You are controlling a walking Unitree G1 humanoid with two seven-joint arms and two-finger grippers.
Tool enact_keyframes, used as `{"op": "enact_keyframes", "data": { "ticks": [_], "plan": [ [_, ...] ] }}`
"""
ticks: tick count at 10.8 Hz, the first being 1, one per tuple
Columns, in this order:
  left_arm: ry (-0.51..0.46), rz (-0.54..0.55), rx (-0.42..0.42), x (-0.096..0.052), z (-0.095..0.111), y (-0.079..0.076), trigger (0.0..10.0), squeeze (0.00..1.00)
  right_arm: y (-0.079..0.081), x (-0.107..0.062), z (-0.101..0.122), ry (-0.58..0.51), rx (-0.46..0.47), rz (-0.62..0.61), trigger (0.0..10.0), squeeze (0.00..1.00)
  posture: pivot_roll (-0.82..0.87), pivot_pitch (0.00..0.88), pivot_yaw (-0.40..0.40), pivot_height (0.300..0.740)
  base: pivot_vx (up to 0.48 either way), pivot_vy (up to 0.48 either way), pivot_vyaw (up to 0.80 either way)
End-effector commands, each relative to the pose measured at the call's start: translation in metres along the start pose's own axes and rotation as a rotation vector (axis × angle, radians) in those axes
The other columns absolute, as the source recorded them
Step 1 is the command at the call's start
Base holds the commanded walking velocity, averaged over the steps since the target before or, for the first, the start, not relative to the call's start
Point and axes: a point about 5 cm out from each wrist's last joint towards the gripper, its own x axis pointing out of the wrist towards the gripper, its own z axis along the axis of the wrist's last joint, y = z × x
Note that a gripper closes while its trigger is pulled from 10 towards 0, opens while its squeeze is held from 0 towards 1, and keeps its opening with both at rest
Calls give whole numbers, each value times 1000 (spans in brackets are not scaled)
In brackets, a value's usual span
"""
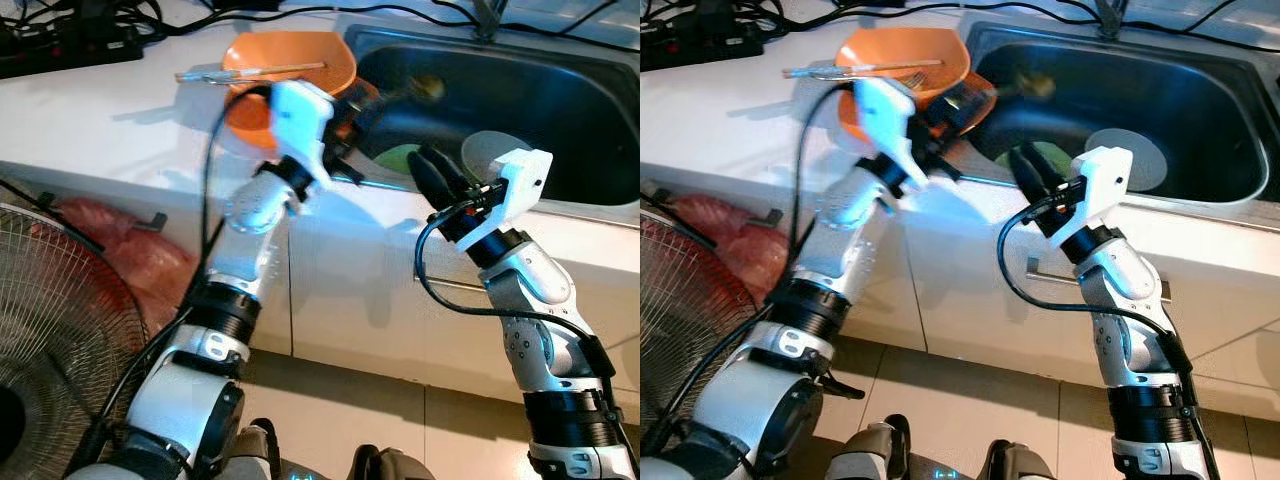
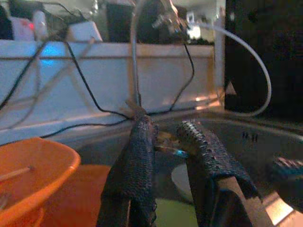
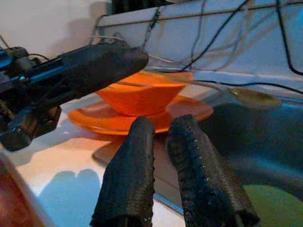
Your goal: Kitchen organization
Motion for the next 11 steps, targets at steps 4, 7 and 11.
{"op": "enact_keyframes", "data": {
  "ticks": [4,7,11],
  "plan": [
    [72,-91,30,26,-3,-24,10000,0,-7,-1,1,-6,-40,-65,10000,0,-35,166,12,740,0,0,0],
    [111,-100,42,39,-5,-31,10000,0,-21,-5,-2,29,-100,-172,10000,0,-45,177,18,740,0,0,0],
    [175,-39,86,43,-10,-25,10000,0,-42,-8,-1,32,-145,-340,10000,0,-40,186,21,740,0,0,0]
  ]
}}
